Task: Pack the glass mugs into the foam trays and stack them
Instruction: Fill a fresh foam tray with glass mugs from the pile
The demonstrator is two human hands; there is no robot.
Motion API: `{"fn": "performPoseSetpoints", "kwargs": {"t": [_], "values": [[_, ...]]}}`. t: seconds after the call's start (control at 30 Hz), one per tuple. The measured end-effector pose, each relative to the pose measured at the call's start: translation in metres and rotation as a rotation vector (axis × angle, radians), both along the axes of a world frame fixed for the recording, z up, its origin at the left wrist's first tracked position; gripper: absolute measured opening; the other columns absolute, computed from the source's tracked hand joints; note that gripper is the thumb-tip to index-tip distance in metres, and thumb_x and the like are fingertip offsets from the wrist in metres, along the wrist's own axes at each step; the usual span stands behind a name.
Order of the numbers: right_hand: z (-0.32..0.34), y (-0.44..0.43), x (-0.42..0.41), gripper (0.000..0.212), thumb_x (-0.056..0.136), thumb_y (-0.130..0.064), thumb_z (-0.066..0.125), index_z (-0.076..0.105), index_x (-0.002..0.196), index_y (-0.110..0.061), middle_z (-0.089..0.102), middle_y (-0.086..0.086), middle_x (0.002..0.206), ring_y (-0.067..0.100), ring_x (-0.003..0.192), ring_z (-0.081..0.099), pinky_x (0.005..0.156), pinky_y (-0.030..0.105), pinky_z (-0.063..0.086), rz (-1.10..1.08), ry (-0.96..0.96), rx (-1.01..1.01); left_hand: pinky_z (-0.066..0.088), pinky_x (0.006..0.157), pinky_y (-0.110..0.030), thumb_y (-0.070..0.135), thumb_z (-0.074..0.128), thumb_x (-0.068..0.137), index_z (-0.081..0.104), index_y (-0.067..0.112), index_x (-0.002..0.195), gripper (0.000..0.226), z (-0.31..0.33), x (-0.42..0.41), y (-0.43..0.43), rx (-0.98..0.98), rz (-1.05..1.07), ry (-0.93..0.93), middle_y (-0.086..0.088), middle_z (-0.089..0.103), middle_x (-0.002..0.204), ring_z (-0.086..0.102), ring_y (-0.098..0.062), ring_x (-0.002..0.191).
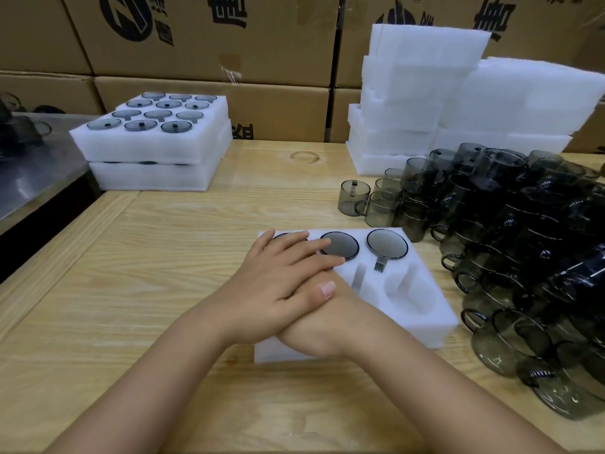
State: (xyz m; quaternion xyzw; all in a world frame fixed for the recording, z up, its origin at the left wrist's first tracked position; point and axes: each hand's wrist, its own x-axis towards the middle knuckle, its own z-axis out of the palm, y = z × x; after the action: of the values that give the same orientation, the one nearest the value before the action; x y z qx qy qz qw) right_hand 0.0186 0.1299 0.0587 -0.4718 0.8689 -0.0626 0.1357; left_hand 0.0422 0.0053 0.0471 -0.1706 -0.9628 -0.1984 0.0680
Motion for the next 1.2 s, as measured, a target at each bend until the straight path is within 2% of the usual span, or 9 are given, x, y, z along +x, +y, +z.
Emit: {"fn": "performPoseSetpoints", "kwargs": {"t": [0.2,0.27,0.37,0.5,0.6,0.77,0.87,0.93,1.2], "values": [[-0.008,-0.01,-0.005,0.062,0.097,-0.027,0.032,0.003,0.15,-0.013,0.008,0.007,0.156,0.025,0.141,0.012,0.115,0.039,0.013,0.009,0.268,-0.109,0.007,0.116,-0.044,0.058,0.022,0.085,0.052,0.042,0.128,0.055,-0.007,0.0,0.002,0.171,0.016,0.099,0.019,0.038,0.146,0.018,-0.005,0.142],[-0.008,-0.01,-0.006,0.058,0.095,-0.027,0.034,0.016,0.149,-0.013,0.019,0.006,0.154,0.023,0.14,0.016,0.114,0.04,0.015,0.023,0.282,-0.235,0.019,0.114,-0.049,0.047,0.037,0.084,0.059,0.03,0.119,0.044,-0.011,0.001,0.005,0.489,0.041,0.189,0.008,0.049,0.14,0.032,-0.012,0.138],[-0.008,-0.006,-0.009,0.038,0.094,-0.024,0.039,0.044,0.13,-0.011,0.046,0.004,0.134,0.019,0.129,0.034,0.11,0.039,0.025,-0.043,0.021,-0.541,0.022,0.116,-0.048,0.043,0.045,0.08,0.052,0.023,0.125,0.049,-0.024,0.002,0.0,0.843,0.093,0.214,-0.001,0.042,0.146,0.031,-0.015,0.14],[-0.004,0.005,-0.014,0.031,0.093,-0.007,0.05,0.057,0.123,-0.011,0.057,-0.001,0.123,0.012,0.114,0.049,0.1,0.024,0.036,-0.199,-0.226,-0.842,0.018,0.116,-0.053,0.045,0.053,0.075,0.042,0.029,0.132,0.06,-0.036,-0.003,-0.01,0.927,0.113,0.103,-0.001,0.036,0.149,0.025,-0.018,0.143],[0.008,0.022,-0.037,0.026,0.092,-0.009,0.052,0.064,0.114,-0.013,0.061,-0.005,0.114,0.007,0.102,0.053,0.086,0.014,0.038,-0.418,-0.056,-0.944,0.026,0.114,-0.051,0.044,0.063,0.064,0.045,0.036,0.131,0.07,-0.039,-0.007,-0.018,0.95,0.186,0.013,0.003,0.043,0.145,0.032,-0.019,0.139],[0.026,0.063,-0.108,0.023,0.091,-0.015,0.048,0.066,0.105,-0.009,0.063,0.011,0.11,0.029,0.101,0.056,0.083,0.036,0.045,-0.777,0.325,-0.551,0.032,0.112,-0.045,0.039,0.065,0.058,0.055,0.03,0.125,0.068,-0.039,-0.011,-0.021,0.943,0.19,0.0,0.007,0.047,0.14,0.039,-0.012,0.135],[0.021,0.076,-0.136,0.025,0.093,-0.017,0.046,0.058,0.113,-0.008,0.056,0.013,0.12,0.033,0.106,0.053,0.08,0.037,0.043,-0.873,0.318,-0.208,0.033,0.112,-0.038,0.041,0.064,0.058,0.06,0.025,0.117,0.062,-0.038,-0.012,-0.021,0.908,0.186,0.039,0.007,0.049,0.138,0.04,-0.007,0.133],[0.016,0.077,-0.143,0.008,0.09,-0.01,0.048,0.054,0.092,-0.007,0.058,0.015,0.112,0.033,0.09,0.052,0.071,0.034,0.042,-0.921,0.293,-0.078,0.033,0.112,-0.037,0.041,0.064,0.058,0.061,0.024,0.114,0.059,-0.038,-0.013,-0.022,0.9,0.183,0.038,0.007,0.049,0.137,0.04,-0.008,0.133],[0.005,0.079,-0.151,0.01,0.085,0.001,0.048,0.05,0.078,-0.005,0.058,0.022,0.101,0.037,0.087,0.054,0.068,0.033,0.04,-0.966,0.301,-0.104,0.032,0.112,-0.043,0.04,0.066,0.058,0.064,0.026,0.109,0.054,-0.038,-0.014,-0.023,0.913,0.196,0.027,0.01,0.049,0.136,0.04,-0.008,0.133]]}}
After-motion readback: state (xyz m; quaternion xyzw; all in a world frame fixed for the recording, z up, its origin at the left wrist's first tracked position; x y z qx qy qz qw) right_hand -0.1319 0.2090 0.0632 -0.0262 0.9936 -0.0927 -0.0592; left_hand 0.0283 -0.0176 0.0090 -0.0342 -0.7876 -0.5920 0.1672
